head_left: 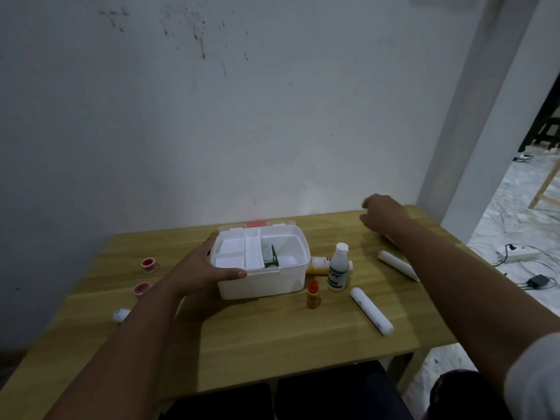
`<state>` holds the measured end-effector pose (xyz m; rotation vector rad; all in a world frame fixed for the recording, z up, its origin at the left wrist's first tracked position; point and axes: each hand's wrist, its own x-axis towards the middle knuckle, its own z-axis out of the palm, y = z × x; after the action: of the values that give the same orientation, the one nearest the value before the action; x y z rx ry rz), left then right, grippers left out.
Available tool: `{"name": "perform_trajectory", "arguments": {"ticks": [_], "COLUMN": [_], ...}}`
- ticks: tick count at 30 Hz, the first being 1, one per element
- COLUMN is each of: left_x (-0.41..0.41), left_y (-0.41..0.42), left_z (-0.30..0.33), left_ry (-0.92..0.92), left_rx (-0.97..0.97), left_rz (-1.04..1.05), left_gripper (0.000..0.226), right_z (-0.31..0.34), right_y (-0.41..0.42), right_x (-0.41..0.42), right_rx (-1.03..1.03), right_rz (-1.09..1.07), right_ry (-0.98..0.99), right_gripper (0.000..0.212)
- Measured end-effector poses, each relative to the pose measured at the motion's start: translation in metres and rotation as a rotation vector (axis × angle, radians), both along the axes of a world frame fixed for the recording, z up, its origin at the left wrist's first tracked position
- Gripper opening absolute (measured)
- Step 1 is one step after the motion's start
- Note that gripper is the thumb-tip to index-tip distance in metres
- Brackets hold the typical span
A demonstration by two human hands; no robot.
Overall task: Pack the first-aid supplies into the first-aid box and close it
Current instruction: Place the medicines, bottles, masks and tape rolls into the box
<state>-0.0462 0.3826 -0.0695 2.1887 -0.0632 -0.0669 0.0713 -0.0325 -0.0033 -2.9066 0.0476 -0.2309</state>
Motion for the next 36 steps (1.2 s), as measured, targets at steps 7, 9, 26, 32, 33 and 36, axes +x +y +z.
{"name": "perform_trajectory", "arguments": {"ticks": [7, 9, 26, 32, 33, 36], "left_x": [-0.001, -0.001, 0.002, 0.001, 0.002, 0.003], "left_y": [-0.001, -0.001, 0.001, -0.001, -0.001, 0.0], "left_z": [-0.001, 0.0, -0.001, 0.001, 0.001, 0.0], "left_ry": [-0.007, -0.008, 0.008, -0.008, -0.008, 0.0], "left_rx": [-0.011, -0.011, 0.04, 0.031, 0.031, 0.029], "left_rz": [0.006, 0.005, 0.006, -0.002, -0.005, 0.003], "left_gripper": [0.139, 0.138, 0.135, 0.133, 0.133, 0.134], "right_z": [-0.049, -0.059, 0.08, 0.09, 0.086, 0.072], "right_y": [-0.072, -0.075, 0.063, 0.109, 0.115, 0.132], "right_x": [-0.013, -0.02, -0.014, -0.048, -0.052, -0.058], "right_rx": [-0.084, -0.095, 0.18, -0.195, -0.261, -0.375], "right_rz": [-0.386, -0.395, 0.416, 0.536, 0.531, 0.516], "right_ry": [0.278, 0.288, 0.243, 0.331, 0.335, 0.33], "right_gripper": [0.043, 0.041, 0.039, 0.047, 0.049, 0.051]}}
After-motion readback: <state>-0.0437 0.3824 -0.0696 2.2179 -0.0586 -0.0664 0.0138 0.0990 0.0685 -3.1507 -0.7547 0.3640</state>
